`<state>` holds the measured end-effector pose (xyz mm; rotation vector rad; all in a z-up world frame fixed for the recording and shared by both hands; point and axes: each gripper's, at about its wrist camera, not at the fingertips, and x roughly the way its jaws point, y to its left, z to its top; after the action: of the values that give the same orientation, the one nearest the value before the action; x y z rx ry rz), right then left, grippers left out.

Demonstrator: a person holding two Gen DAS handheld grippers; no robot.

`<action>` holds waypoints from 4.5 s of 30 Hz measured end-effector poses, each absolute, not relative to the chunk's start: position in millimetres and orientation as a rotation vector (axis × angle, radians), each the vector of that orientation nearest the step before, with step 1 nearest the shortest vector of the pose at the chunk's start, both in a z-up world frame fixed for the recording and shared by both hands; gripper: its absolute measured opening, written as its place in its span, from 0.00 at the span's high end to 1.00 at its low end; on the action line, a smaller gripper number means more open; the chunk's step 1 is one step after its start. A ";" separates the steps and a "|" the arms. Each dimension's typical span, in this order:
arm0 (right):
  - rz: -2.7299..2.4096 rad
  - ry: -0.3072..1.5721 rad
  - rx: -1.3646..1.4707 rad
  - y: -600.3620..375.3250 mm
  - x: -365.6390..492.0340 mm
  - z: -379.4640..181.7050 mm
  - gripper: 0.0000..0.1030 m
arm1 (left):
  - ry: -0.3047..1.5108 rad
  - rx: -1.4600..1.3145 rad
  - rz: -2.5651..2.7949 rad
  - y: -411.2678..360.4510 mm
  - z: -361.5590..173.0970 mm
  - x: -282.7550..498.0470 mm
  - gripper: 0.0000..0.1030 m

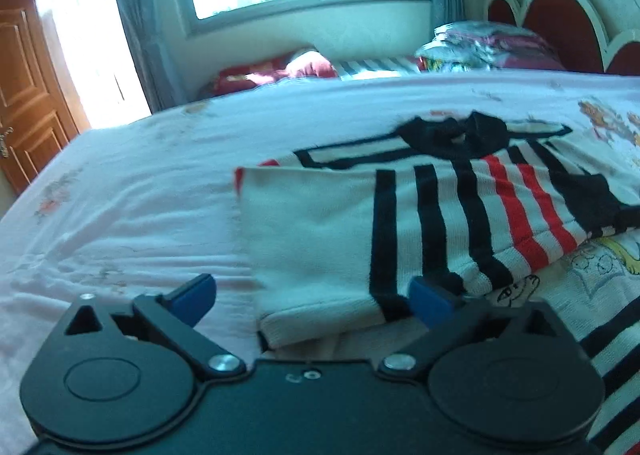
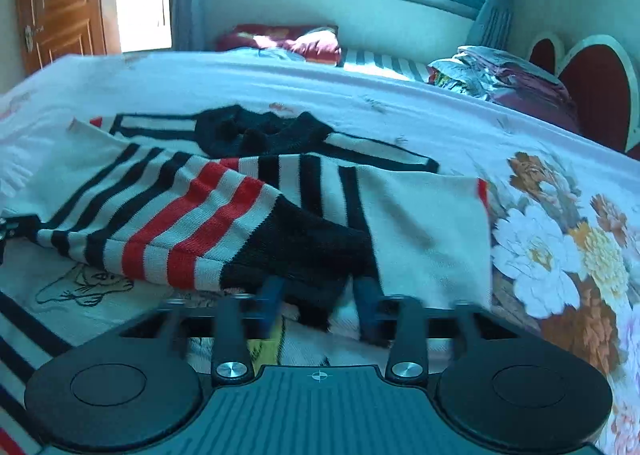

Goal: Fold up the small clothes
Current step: 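Grasp the hem with both tools and lift it toward the collar, then lay the hem over the collar and open both tools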

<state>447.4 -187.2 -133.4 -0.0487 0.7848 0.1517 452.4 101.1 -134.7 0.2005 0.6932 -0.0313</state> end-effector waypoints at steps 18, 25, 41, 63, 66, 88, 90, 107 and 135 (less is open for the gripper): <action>0.285 0.961 0.464 -337.6 232.8 -152.2 0.43 | 0.939 -0.231 -0.142 147.7 -160.0 255.4 0.40; 0.405 0.992 0.546 -325.2 202.3 -157.0 0.43 | 0.940 -0.439 -0.187 153.2 -166.8 221.4 0.41; 0.432 0.966 0.628 -345.1 193.3 -170.5 0.96 | 0.889 -0.471 -0.088 154.0 -173.9 209.3 0.96; 0.374 0.684 0.630 -351.7 356.9 -55.5 0.96 | 0.614 -0.644 -0.207 164.4 -84.8 393.5 0.96; 0.351 0.692 0.650 -351.3 404.5 -54.8 0.96 | 0.666 -0.598 -0.208 158.3 -92.2 446.5 0.96; 0.124 0.743 0.690 -364.2 581.1 -135.0 0.36 | 0.686 -0.444 -0.224 148.6 -144.4 611.8 0.19; 0.157 0.745 0.658 -365.6 581.1 -133.2 0.37 | 0.697 -0.423 -0.239 150.2 -144.2 614.7 0.33; 0.229 0.714 -0.025 -274.2 594.5 -142.5 0.97 | 0.670 -0.046 -0.188 112.9 -131.1 620.9 0.96; 0.156 0.777 -0.017 -266.5 597.0 -171.3 0.57 | 0.771 0.136 -0.201 80.2 -165.4 618.2 0.41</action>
<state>597.0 -266.5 -171.3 -0.0167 0.7770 0.1559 618.2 80.2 -165.4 0.1358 0.7711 -0.2006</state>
